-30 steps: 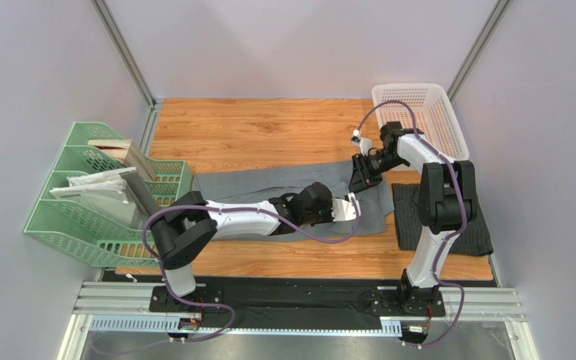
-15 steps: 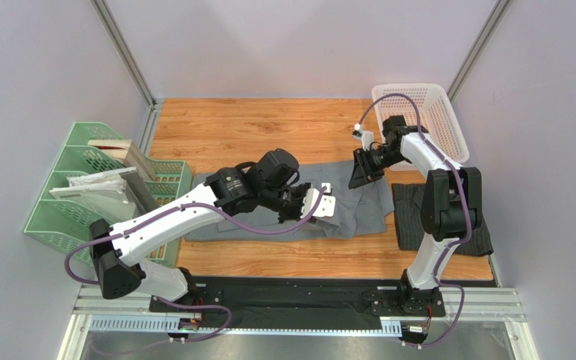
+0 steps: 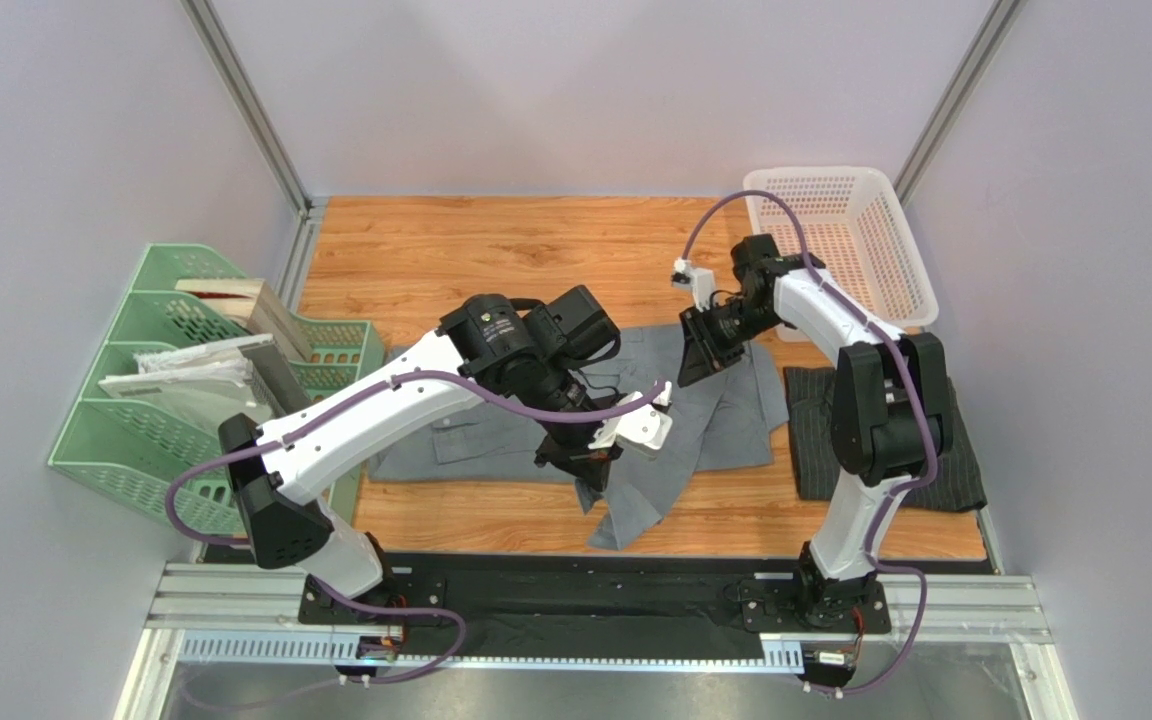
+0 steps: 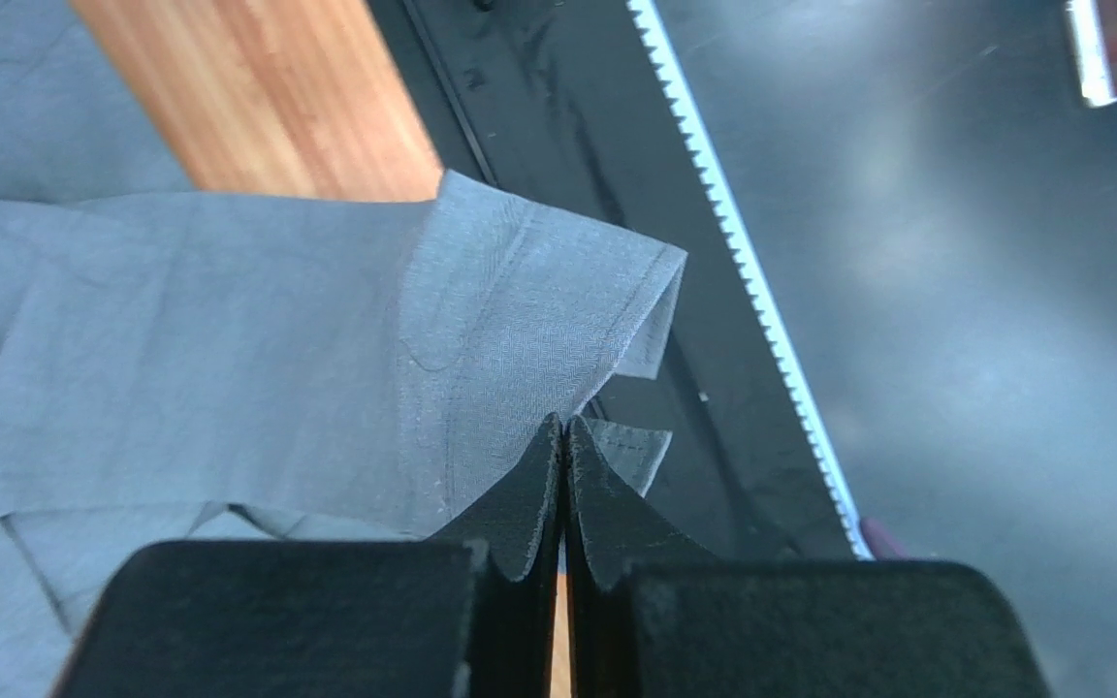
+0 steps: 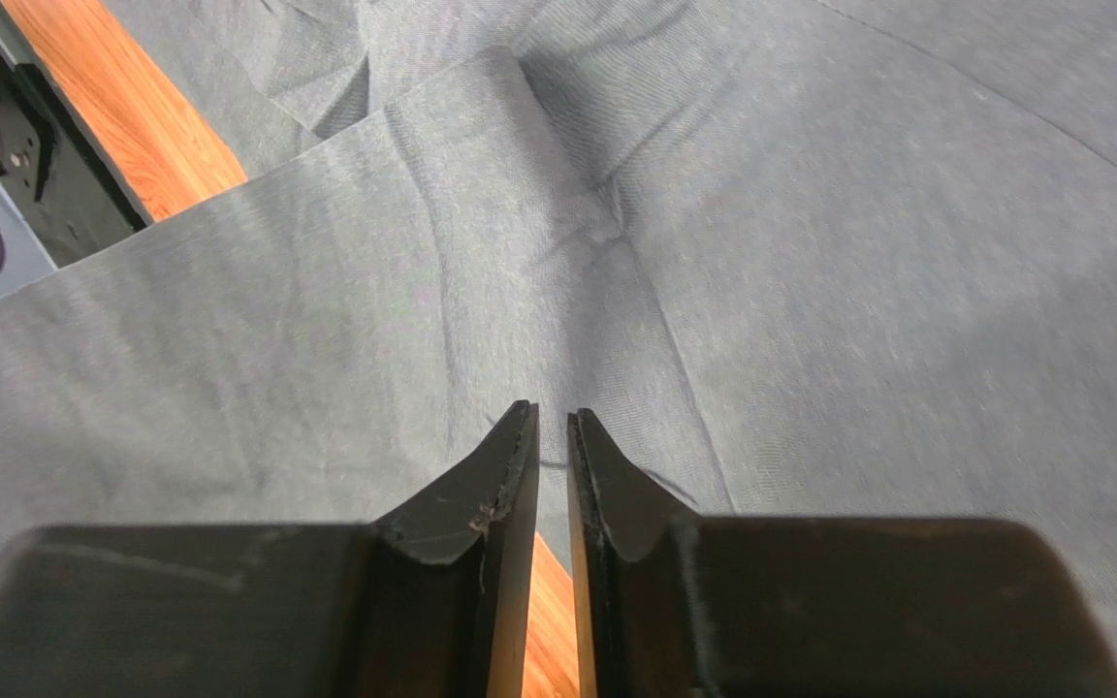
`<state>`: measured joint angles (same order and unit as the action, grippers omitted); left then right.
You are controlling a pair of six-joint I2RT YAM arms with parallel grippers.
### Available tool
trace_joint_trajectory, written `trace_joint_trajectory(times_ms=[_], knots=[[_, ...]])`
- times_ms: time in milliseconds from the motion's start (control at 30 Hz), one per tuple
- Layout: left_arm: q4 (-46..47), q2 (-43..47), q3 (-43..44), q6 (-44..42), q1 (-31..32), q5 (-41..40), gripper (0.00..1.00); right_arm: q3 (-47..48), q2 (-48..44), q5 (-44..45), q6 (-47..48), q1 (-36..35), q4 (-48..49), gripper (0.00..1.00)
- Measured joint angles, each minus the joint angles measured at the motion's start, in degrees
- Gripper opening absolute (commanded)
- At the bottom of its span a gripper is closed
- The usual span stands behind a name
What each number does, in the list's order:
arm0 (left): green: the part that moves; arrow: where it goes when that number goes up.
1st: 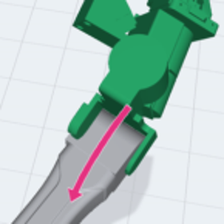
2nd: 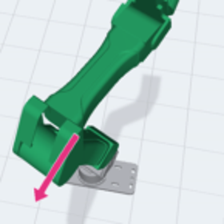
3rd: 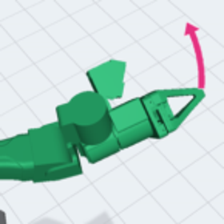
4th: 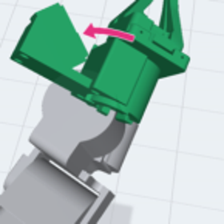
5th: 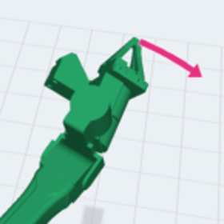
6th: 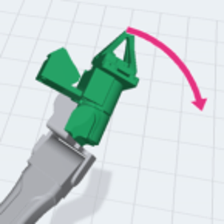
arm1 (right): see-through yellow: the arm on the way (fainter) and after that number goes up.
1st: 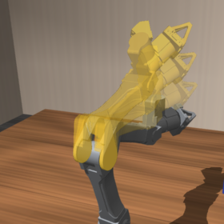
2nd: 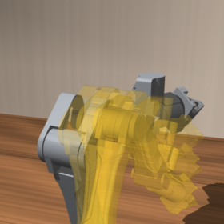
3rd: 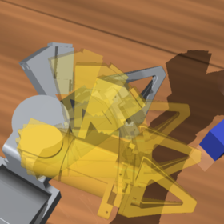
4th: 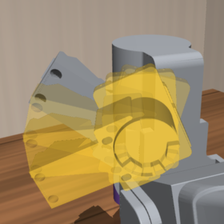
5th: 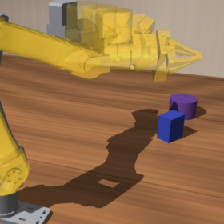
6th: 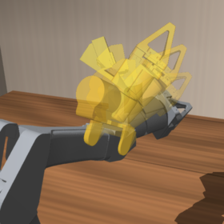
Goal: Fold and stack the long sleeve shirts
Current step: Fold the shirt
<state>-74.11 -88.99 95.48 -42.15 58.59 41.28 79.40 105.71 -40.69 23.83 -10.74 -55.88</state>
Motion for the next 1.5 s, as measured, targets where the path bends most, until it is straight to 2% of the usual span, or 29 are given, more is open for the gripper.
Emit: trace_joint_trajectory(times_ms=[267, 433, 600, 900, 1100, 1200, 1300, 1367, 1500], knots=[[-0.9, 1.3, -1.0, 1.3, 0.0, 3.0, 0.00, -1.1, 0.4, 1.7, -0.5, -4.3, 3.1, 0.16], [7.9, 1.9, -3.9, 8.5, 0.2, 3.3, 0.00, 0.7, 3.6, 1.8, -2.1, -6.5, 4.9, 0.16], [13.8, -2.4, 0.5, 12.2, 1.5, 6.6, 0.00, 2.2, 5.1, 2.2, -2.9, -7.3, 5.7, 0.16], [19.1, -3.0, 0.6, 15.8, 4.8, 9.2, 0.00, 1.3, 6.0, 2.9, -2.9, -10.8, 6.7, 0.16], [25.9, -2.9, 0.2, 23.2, 5.6, 8.1, 0.00, -1.5, 7.3, 3.3, -2.8, -13.0, 7.0, 0.16], [30.4, -1.9, -3.2, 28.1, 4.7, 5.9, 0.00, -1.8, 8.3, 3.8, -2.6, -13.1, 6.4, 0.22], [34.9, -0.7, -7.8, 33.8, 1.7, 4.2, 0.00, -1.7, 8.5, 3.8, -2.3, -12.8, 5.2, 0.33], [38.5, 0.0, -11.0, 38.3, -2.6, 2.9, 0.00, -1.1, 8.5, 3.1, -2.1, -12.2, 4.0, 0.42], [44.2, 0.9, -15.8, 45.7, -12.4, -0.5, 0.00, 3.7, 8.5, 1.2, -2.1, -9.0, -0.1, 0.50]])
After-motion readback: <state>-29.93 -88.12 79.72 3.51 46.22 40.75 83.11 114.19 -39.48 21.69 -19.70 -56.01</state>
